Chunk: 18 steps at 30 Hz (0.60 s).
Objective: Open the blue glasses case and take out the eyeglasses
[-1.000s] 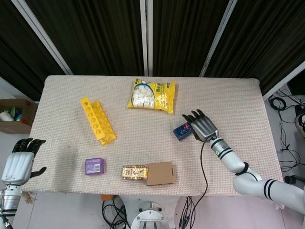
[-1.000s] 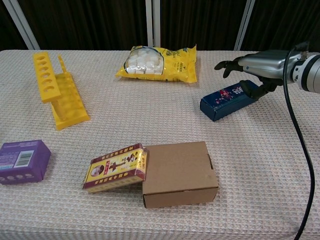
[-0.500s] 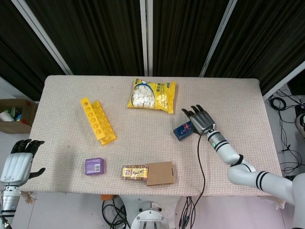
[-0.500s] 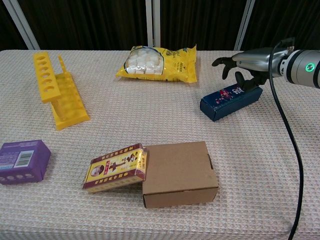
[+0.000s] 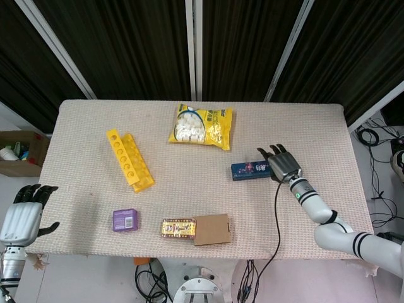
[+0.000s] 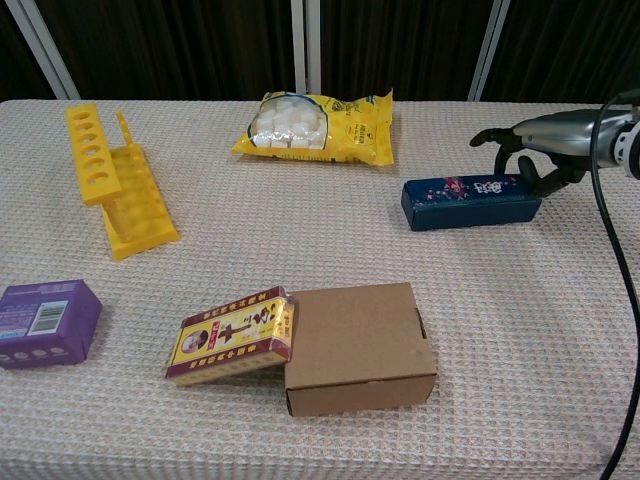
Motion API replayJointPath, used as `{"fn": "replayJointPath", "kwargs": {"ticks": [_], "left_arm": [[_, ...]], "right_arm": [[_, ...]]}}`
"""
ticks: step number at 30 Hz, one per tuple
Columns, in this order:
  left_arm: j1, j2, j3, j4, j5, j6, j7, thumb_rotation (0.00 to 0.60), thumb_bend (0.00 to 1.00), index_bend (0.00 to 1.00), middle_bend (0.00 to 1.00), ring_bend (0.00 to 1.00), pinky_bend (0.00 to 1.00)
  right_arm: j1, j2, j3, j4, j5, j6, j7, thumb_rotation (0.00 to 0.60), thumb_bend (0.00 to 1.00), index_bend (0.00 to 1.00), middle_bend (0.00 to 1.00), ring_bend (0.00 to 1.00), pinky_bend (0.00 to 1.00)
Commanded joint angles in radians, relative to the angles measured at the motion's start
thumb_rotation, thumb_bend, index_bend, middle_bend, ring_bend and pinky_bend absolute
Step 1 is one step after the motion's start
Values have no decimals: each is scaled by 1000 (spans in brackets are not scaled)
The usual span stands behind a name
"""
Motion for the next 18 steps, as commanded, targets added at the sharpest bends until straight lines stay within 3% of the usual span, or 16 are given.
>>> {"fn": "replayJointPath", "kwargs": {"ticks": [1, 9, 14, 18], "left_arm": [[0, 0, 0, -2, 2, 2, 1, 600, 0, 205, 210, 130, 140], [1, 1, 0, -16, 18, 12, 12, 600, 0, 204, 209, 130, 140], [10, 4, 3, -20, 24, 28, 14, 600, 0, 204, 209, 130, 140], [21, 11, 5, -21, 21, 40, 13, 600, 0, 204, 209, 130, 140]], "right_arm": [[-61, 51, -59, -71, -96, 73, 27, 600, 914, 0, 304, 15, 0], [-133, 59, -149, -168, -288, 182, 46, 600, 914, 0, 290, 0, 0], [-139, 47, -159, -215, -366, 231, 14, 600, 914, 0, 279, 0, 0], [-141, 91, -133, -279, -404, 285, 5, 600, 916, 0, 286, 0, 0]]}}
